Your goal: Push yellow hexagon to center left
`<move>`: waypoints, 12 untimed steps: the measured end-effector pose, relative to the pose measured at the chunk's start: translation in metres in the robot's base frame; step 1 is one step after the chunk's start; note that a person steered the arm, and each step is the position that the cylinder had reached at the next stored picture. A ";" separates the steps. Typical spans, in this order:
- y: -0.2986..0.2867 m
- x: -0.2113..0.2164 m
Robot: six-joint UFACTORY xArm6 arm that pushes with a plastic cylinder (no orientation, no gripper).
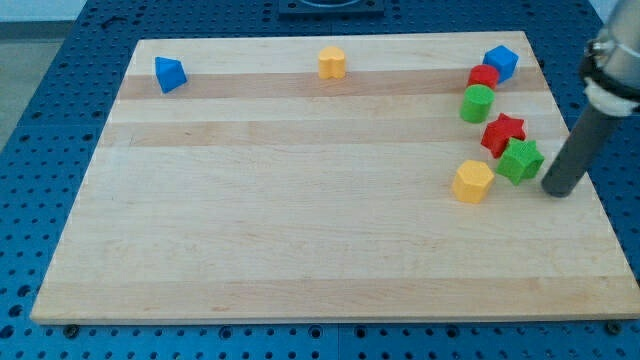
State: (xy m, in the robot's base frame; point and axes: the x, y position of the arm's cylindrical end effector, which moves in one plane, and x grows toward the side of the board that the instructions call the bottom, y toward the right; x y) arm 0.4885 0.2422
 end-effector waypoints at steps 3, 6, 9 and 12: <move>-0.057 0.001; -0.115 -0.019; -0.143 0.015; -0.084 0.011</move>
State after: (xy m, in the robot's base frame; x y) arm 0.4991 0.1580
